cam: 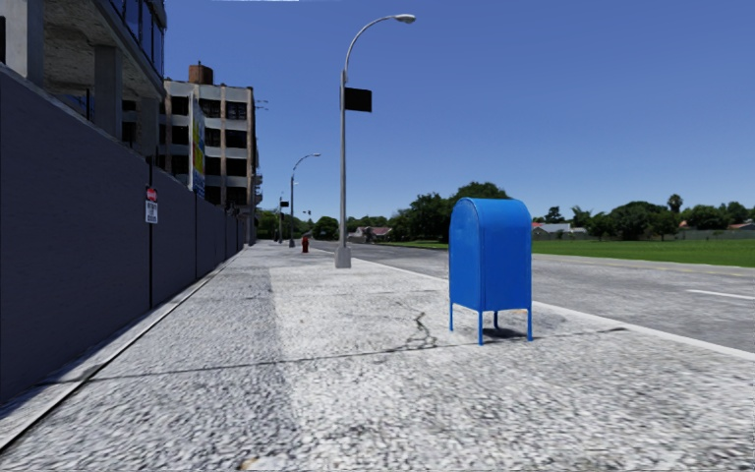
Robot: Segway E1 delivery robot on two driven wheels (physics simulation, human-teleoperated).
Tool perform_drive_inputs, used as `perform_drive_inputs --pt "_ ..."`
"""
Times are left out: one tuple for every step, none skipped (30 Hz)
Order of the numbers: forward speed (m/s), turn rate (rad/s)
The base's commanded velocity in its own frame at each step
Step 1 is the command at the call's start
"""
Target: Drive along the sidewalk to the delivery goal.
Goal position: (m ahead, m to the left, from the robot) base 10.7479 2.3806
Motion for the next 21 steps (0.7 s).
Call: perform_drive_inputs --pt "2.0 0.39" --pt "2.0 0.38" --pt "2.0 0.38" --pt "2.0 0.38" --pt "2.0 0.38" --pt "2.0 0.38" --pt "2.0 0.38" --pt "2.0 0.38" --pt "2.0 0.38" --pt "2.0 0.38" --pt "2.0 0.38" --pt "2.0 0.38" --pt "2.0 0.38" --pt "2.0 0.38" --pt "2.0 0.37" --pt "2.0 0.36" --pt "2.0 0.36" --pt "2.0 0.35" --pt "2.0 0.26" --pt "2.0 0.17" --pt "2.0 0.17"
